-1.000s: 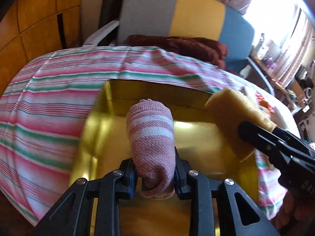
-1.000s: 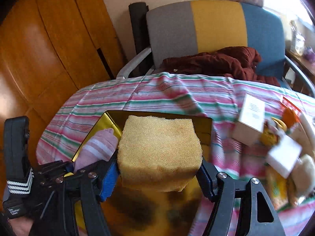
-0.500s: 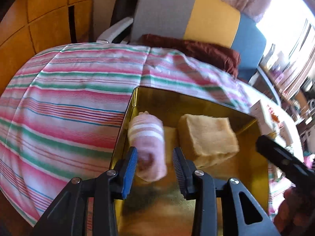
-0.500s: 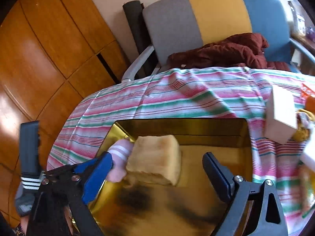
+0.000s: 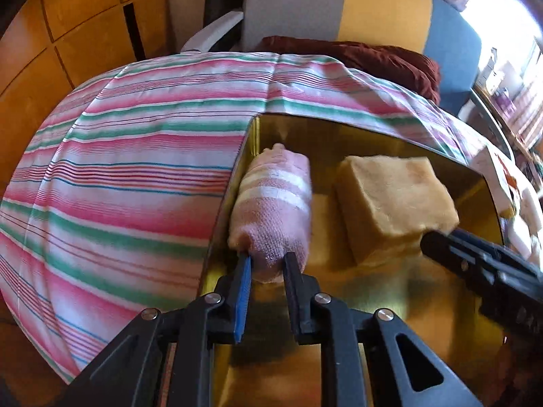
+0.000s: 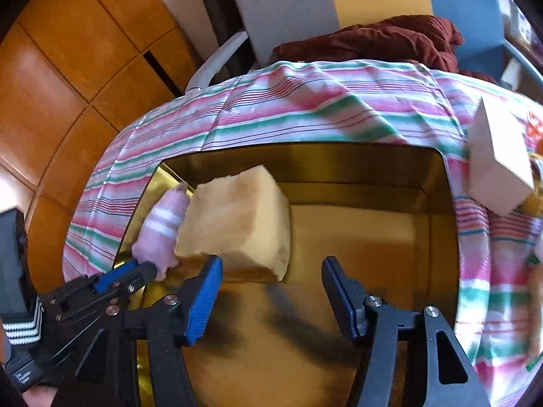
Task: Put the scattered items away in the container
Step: 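Lower and release the sponge and sock into the tray with both tools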
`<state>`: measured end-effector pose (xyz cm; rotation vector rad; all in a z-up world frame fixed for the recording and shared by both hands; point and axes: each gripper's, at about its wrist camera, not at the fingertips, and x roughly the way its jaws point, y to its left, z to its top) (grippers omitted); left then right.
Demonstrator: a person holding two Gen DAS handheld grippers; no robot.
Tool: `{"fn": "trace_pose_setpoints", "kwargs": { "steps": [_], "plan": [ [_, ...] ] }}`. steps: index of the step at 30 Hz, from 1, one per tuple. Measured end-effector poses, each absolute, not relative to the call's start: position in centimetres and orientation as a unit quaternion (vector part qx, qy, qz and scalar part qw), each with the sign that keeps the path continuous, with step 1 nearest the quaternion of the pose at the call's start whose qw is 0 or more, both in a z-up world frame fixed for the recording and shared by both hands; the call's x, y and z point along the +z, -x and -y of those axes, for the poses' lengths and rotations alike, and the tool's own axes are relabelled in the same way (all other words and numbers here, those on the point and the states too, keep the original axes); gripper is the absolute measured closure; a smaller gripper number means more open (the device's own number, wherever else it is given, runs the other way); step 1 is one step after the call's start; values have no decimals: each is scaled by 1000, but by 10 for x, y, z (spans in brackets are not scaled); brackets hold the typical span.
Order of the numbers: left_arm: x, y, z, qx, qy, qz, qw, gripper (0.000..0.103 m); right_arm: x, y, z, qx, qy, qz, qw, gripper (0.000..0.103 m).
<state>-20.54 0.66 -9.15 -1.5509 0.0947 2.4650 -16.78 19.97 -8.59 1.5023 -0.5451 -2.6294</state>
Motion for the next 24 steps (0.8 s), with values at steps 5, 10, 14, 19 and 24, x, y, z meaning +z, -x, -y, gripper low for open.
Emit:
{"fn": "trace_pose_setpoints", "kwargs": {
  "steps": [5,10,14,19,24],
  "plan": [
    [-95,217,-3,844,524,-3,111,85,-88,179,-190,-857,-479,184,45,40],
    [-91,214,-2,846,521,13,115,85,-95,196,-177,-854,-480,188,74,40],
    [-79,198,6,857,504,24,111,85,-95,199,-168,-855,-479,174,93,40],
    [-65,169,21,870,480,54,101,84,-77,184,-182,-874,-437,198,77,40],
    [-58,142,31,877,461,91,103,84,-80,187,-191,-864,-450,219,54,50]
  ]
}}
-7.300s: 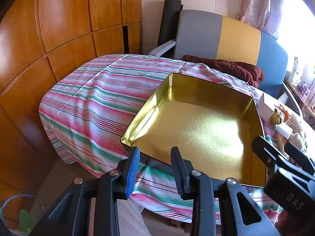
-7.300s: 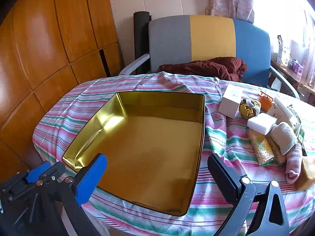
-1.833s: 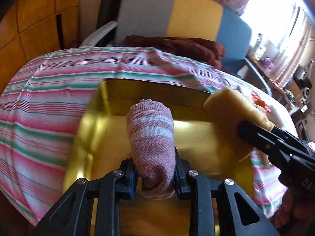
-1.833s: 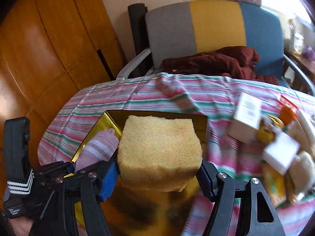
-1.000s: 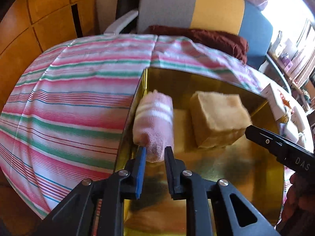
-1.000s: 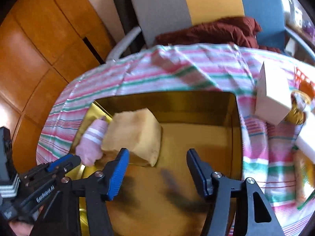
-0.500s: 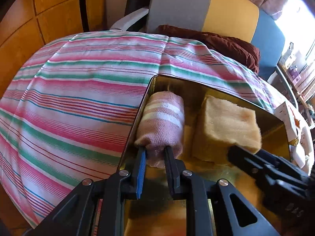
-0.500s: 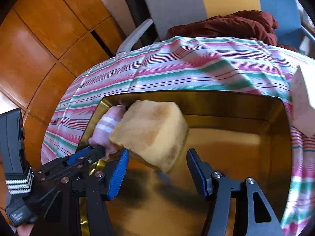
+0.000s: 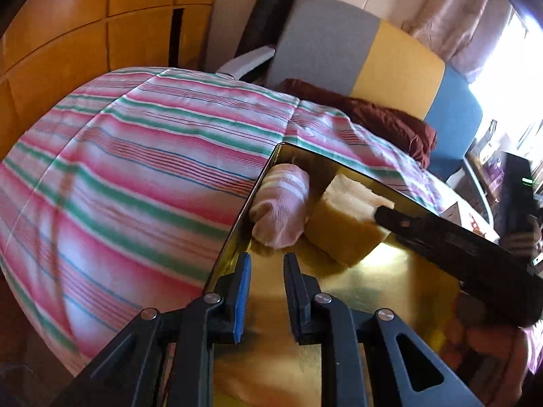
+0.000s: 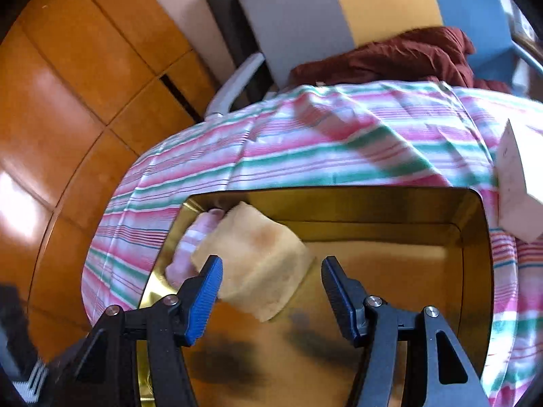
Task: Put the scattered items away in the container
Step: 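Lower and release the sponge and sock into the tray with both tools, then move both open tools back toward the cluster of items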
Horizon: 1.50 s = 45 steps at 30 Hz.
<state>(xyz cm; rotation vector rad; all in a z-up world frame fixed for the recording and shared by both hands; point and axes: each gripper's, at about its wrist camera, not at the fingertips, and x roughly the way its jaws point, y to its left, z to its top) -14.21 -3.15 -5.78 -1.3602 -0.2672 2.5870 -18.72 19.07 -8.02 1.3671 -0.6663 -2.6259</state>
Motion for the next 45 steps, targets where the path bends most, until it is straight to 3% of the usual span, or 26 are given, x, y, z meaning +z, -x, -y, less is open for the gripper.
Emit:
{"fn": "trace_pose_setpoints", "kwargs": {
  "steps": [4,10,14,21,34,45],
  "plan": [
    [-56,123,29,885,443,72,119,84,-80,200,-186,-864,-449,218,65,57],
    [-53,110,26,882,448,72,125,83,-81,212,-178,-858,-464,205,86,56],
    [-49,101,23,881,451,74,123,80,-65,187,-184,-865,-449,214,73,38],
    [-38,78,14,882,453,59,115,77,-29,130,-177,-891,-429,142,49,21],
    [-22,39,-2,892,449,7,57,77,-16,49,-183,-896,-431,107,-2,14],
    [-16,20,-38,887,454,-13,83,76,7,14,-200,-917,-389,82,-24,11]
  ]
}}
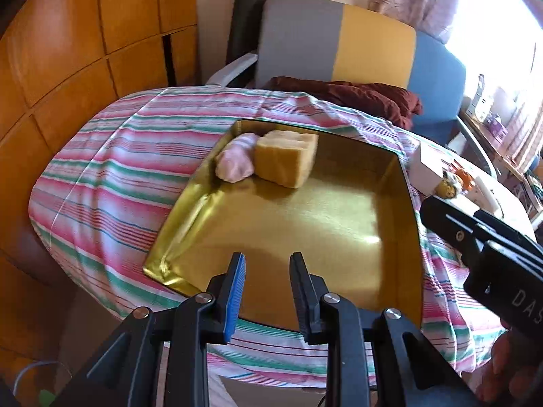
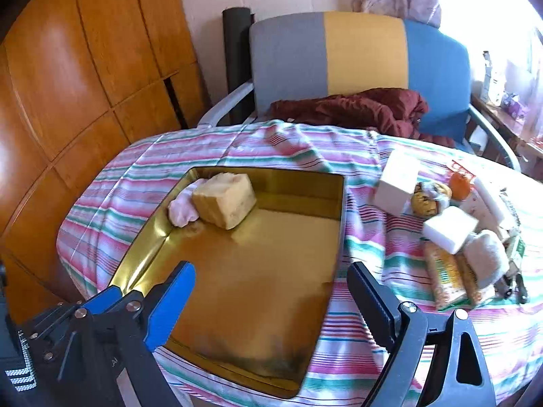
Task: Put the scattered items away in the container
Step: 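Move both open tools back toward the cluster of items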
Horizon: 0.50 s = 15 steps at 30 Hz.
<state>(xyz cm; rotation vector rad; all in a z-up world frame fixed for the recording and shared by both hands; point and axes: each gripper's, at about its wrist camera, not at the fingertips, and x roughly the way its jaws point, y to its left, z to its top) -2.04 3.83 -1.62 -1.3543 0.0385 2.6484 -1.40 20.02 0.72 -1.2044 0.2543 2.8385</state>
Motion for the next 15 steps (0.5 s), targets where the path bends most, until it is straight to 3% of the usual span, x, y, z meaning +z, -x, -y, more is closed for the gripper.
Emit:
{"fn": "trace_pose_setpoints", "kwargs": {
  "steps": [15],
  "plan": [
    [-22,-10,-131,865,460,-73,184,76,3,-35,-317,907,371,-151,133,11]
  ]
}}
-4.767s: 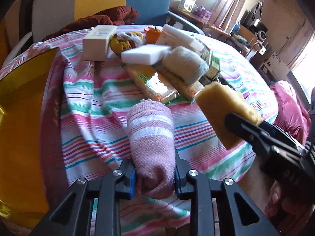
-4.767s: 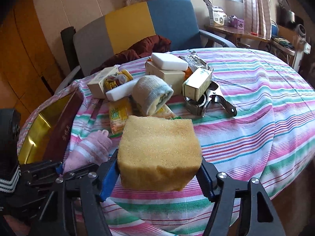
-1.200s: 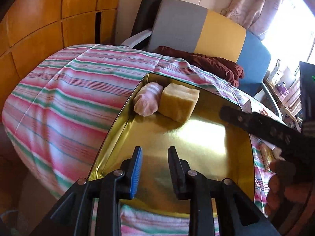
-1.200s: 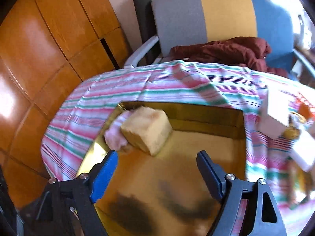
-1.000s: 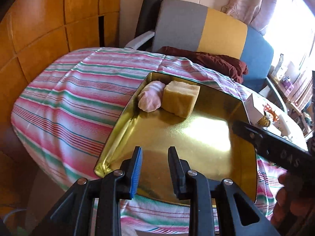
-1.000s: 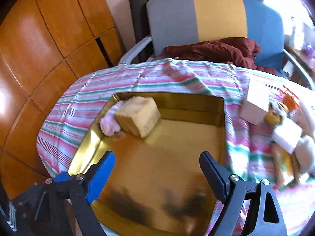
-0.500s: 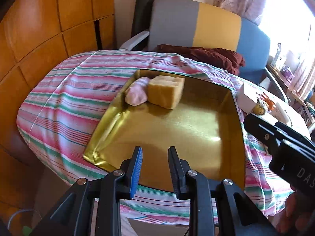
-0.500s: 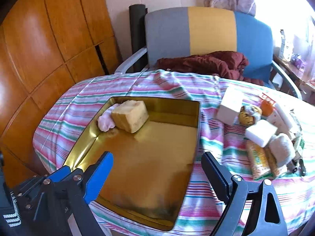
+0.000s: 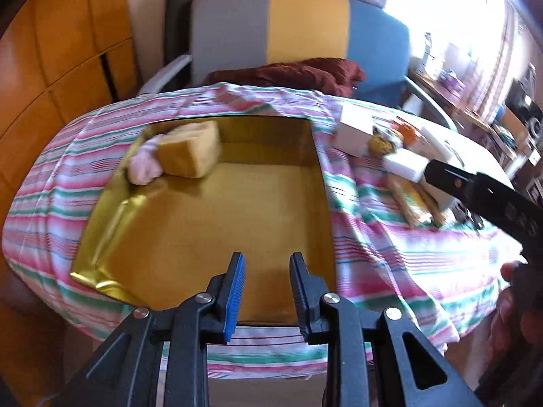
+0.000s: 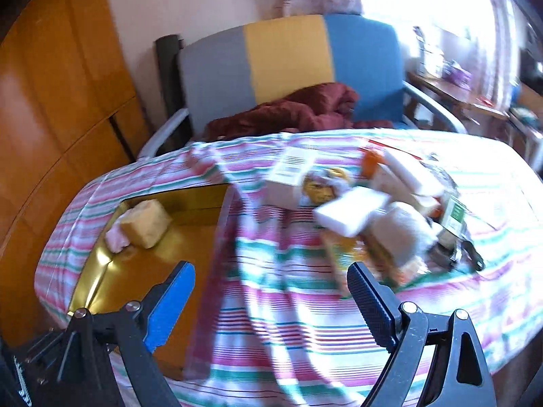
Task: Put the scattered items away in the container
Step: 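Move both open tools back toward the cluster of items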
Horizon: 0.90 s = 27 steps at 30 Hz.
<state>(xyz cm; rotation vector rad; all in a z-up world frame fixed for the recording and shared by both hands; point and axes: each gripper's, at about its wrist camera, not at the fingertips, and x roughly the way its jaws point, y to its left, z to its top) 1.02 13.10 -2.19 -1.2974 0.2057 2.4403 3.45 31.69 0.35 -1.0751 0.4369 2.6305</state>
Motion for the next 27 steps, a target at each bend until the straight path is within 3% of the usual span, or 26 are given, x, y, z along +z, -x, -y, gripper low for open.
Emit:
{"fn": "trace_pose_setpoints", "kwargs": {
  "steps": [16,27],
  "plan": [
    [-55,-24,-189,829,492,-130,230,76,-65,-82,-424,885,363,-190,220,13],
    [-55,-25,-195,835,483,-142,222,75,-101,-53,-458,884,401,-182,160,20]
  ]
}}
